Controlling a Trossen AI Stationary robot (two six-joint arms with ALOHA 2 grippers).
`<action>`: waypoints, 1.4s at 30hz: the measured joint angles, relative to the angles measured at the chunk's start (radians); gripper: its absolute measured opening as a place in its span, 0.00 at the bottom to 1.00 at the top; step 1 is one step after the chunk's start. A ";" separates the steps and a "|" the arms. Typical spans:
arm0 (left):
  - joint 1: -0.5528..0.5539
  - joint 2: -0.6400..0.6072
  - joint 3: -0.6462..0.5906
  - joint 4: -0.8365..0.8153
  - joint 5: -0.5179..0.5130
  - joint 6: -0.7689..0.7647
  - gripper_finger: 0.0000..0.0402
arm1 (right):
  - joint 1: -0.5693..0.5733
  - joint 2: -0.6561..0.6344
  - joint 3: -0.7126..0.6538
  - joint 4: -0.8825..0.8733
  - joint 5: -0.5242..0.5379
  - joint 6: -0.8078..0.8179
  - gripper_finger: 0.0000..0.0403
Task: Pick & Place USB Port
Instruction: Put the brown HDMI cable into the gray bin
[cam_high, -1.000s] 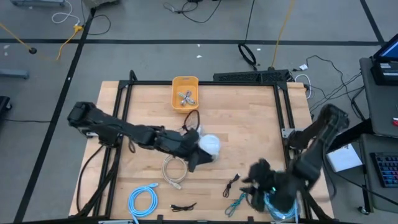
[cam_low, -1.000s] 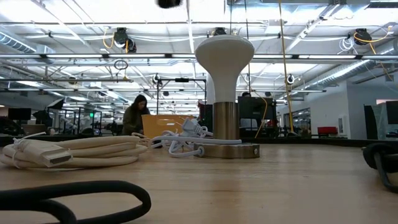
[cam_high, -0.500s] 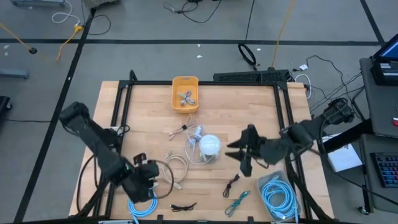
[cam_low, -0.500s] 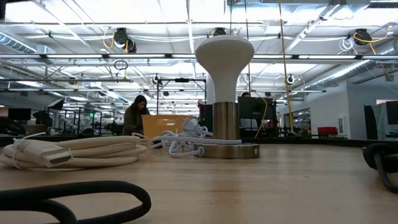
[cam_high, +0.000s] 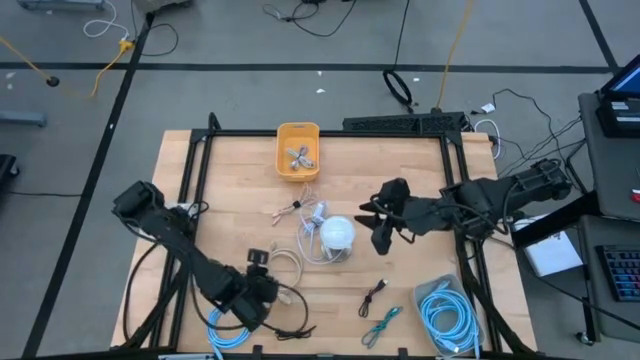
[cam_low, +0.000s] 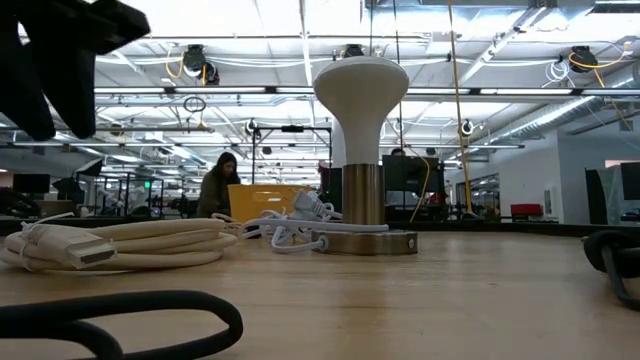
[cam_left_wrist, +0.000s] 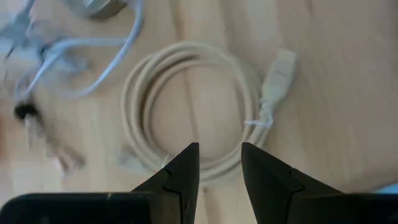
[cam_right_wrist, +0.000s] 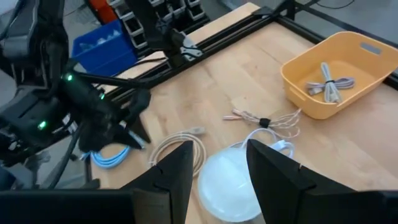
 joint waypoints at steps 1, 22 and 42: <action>-0.001 0.001 0.000 0.012 -0.003 0.022 0.31 | -0.002 0.000 0.000 -0.005 0.001 -0.003 0.35; 0.075 -0.001 -0.230 0.298 0.195 0.110 0.31 | -0.002 -0.006 0.000 -0.205 0.055 -0.016 0.35; 0.203 -0.080 -0.295 0.391 0.380 -0.083 0.03 | -0.003 -0.019 0.000 -0.281 0.076 0.048 0.35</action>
